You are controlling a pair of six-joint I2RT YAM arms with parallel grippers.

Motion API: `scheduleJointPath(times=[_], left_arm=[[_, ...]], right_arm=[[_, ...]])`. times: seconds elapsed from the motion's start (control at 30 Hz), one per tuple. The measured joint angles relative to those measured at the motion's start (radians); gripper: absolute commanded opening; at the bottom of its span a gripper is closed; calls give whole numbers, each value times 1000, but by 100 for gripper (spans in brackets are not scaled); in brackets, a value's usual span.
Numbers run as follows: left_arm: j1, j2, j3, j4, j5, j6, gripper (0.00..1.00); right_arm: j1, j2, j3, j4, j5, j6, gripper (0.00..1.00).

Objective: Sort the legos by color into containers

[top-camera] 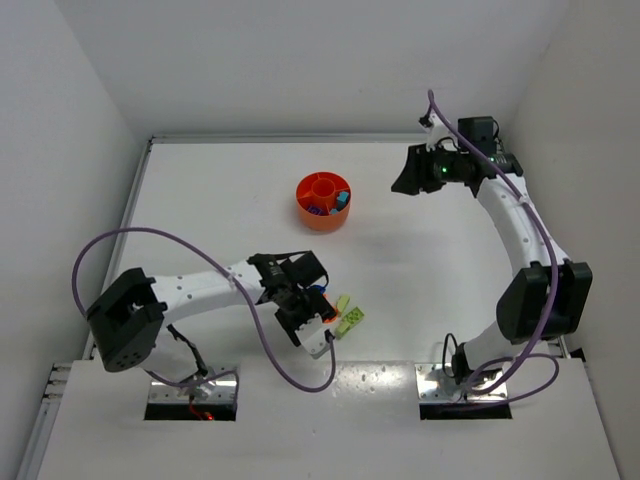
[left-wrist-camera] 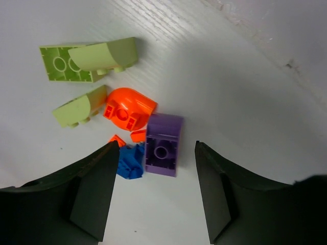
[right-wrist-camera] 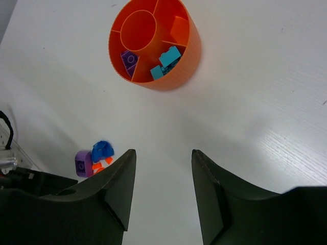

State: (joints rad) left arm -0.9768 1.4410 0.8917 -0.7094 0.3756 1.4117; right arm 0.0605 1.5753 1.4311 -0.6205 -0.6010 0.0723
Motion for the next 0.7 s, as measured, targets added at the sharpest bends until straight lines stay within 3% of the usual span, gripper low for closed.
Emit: scheduleJointPath(times=[0.7], left_arm=[[8,174,95,-63,-24,118,64]], right_arm=[[-59,0,-14,9,-40,12,48]])
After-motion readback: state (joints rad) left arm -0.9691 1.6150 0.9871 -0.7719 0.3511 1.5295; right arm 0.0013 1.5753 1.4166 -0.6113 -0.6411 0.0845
